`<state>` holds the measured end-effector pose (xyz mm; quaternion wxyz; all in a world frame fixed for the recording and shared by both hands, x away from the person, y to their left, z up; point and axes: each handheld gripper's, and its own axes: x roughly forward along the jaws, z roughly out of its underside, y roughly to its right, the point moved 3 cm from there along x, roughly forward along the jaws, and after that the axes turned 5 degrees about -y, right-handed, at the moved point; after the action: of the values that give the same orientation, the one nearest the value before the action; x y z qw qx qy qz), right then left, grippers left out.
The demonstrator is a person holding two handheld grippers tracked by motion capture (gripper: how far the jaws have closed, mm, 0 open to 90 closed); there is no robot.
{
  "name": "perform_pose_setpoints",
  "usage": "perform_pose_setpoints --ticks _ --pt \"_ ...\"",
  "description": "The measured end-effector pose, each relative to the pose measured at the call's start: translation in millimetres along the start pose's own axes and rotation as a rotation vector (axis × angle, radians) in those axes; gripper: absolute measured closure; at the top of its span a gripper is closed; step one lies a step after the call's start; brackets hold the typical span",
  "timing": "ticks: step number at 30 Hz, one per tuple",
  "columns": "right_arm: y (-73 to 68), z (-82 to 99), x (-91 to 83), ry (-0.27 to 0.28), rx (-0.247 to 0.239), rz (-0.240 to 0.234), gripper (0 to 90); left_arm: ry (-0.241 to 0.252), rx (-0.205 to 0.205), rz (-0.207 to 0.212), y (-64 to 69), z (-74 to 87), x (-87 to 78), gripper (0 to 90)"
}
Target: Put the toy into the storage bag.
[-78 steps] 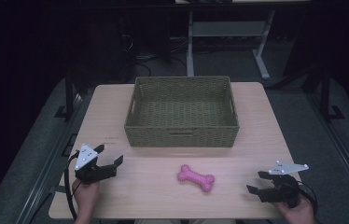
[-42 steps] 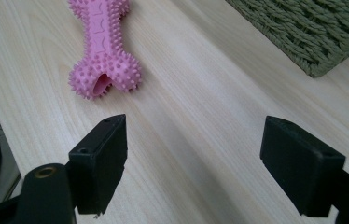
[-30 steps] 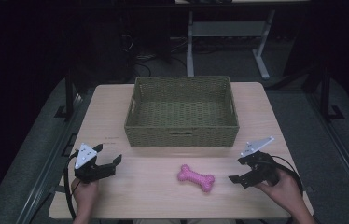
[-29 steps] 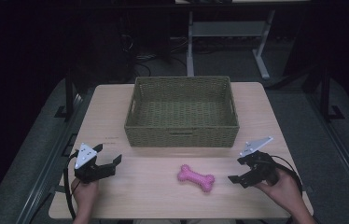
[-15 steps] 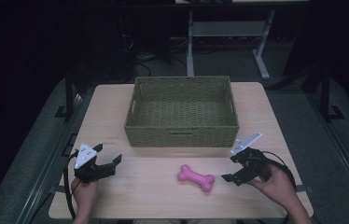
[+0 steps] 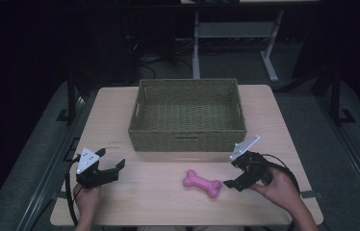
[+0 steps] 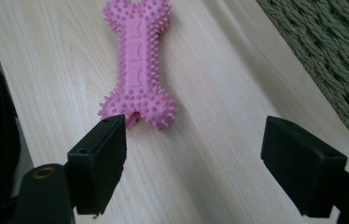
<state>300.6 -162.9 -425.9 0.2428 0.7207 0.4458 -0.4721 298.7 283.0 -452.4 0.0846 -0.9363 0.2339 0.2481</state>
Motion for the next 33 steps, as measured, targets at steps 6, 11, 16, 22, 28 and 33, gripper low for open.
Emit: perform_pose_setpoints --ticks 6,11,16,22,28,33 --pt "-1.8 -5.1 3.9 -0.015 -0.012 -0.009 21.6 0.000 0.000 0.000 -0.1 0.0 -0.1 13.9" --pt "-2.5 -7.5 5.8 -0.022 -0.023 -0.013 21.6 0.000 0.000 0.000 0.0 -0.1 0.0 13.9" --pt "-5.6 -14.1 6.2 -0.032 -0.044 -0.014 21.3 0.001 0.002 0.000 -0.2 -0.1 -0.3 13.9" --pt "-9.9 -21.8 11.6 -0.055 -0.069 -0.023 21.1 0.005 0.000 -0.001 -0.3 -0.2 -0.7 13.9" --pt "-15.3 -29.5 16.9 -0.068 -0.093 -0.034 20.7 0.009 -0.007 -0.001 -0.2 -0.2 -0.4 13.9" --pt "-16.9 -32.1 19.9 -0.074 -0.100 -0.039 20.8 0.009 -0.007 0.000 -0.1 -0.2 -0.5 13.8"
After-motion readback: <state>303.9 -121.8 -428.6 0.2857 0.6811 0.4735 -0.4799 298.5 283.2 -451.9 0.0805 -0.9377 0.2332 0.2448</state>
